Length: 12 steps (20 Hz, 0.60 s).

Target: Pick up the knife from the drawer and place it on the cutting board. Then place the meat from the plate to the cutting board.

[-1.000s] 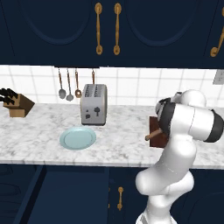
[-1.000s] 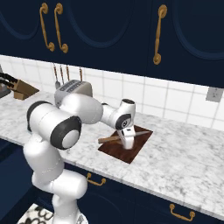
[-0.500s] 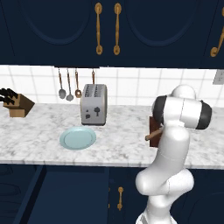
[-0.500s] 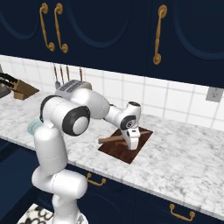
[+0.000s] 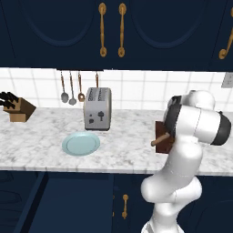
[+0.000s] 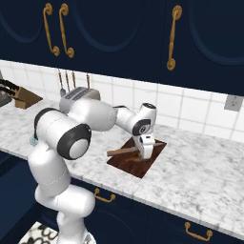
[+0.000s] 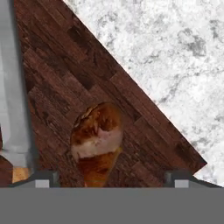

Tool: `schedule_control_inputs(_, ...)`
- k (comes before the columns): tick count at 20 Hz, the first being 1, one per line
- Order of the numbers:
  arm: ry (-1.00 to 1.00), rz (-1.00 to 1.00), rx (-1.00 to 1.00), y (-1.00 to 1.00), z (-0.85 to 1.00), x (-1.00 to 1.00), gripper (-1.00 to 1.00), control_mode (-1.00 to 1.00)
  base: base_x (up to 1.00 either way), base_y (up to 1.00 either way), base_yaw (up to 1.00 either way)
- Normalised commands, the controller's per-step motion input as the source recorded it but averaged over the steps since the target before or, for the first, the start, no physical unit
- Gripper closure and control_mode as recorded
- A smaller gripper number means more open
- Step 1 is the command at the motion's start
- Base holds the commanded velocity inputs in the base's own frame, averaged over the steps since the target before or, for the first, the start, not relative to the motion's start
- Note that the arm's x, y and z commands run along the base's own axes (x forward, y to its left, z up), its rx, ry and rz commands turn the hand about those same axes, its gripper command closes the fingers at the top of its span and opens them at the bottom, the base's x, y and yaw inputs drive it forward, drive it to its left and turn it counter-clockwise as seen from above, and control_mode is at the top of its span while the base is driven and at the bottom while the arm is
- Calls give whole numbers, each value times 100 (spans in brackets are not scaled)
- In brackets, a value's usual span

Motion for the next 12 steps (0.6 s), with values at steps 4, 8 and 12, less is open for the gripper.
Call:
schedule_control_inputs(4, -7, 0, 0, 3, 45, -44, -100, -100, 0, 0, 0)
schedule_control_inputs(8, -4, 0, -2, 58, 16, -44, -100, -100, 0, 0, 0)
schedule_control_inputs(12, -3, -5, -7, 100, 37, -4, -100, -100, 0, 0, 0)
